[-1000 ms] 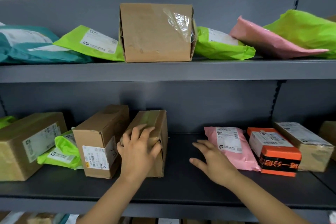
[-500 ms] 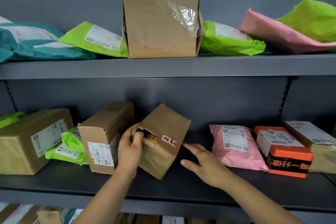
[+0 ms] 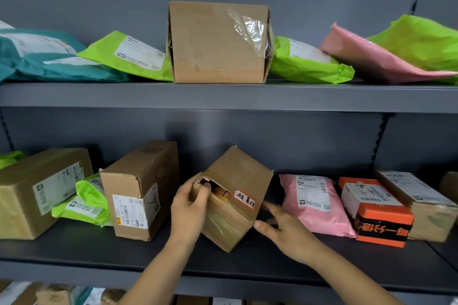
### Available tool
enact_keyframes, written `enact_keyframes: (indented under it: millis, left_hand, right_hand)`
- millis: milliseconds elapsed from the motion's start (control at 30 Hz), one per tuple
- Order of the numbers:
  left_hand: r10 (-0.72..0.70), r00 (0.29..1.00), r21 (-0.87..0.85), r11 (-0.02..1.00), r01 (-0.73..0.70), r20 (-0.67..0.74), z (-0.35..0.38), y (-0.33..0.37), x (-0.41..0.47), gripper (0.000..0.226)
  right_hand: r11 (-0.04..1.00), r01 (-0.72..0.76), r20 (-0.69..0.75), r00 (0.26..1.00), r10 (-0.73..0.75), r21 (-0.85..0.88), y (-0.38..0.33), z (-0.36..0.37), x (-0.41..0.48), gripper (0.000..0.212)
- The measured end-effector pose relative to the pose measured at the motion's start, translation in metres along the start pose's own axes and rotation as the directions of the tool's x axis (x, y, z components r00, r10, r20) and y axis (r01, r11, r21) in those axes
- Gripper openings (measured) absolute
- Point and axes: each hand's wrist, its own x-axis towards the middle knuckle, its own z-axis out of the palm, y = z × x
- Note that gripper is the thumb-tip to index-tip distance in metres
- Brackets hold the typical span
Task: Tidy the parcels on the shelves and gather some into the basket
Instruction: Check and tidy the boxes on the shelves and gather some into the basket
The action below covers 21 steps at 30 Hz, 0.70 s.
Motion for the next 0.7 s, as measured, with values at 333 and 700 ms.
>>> enact_keyframes:
  millis: [333, 700]
  left_hand:
    - [0.407, 0.841, 0.305, 0.801, -0.516, 0.355, 0.011, 0.005, -0.008, 0.049]
    - [0.686, 0.315, 0.336, 0.108, -0.936, 0.656, 0.027, 0.009, -0.030, 0.059]
  right_hand:
    - [0.757, -0.320, 0.124, 0.944, 0.305, 0.570, 0.009, -0.043, -0.011, 0.050]
    - [0.561, -0.291, 0.088, 0.929, 0.361, 0.775, -0.015, -0.033, 0.005, 0.051]
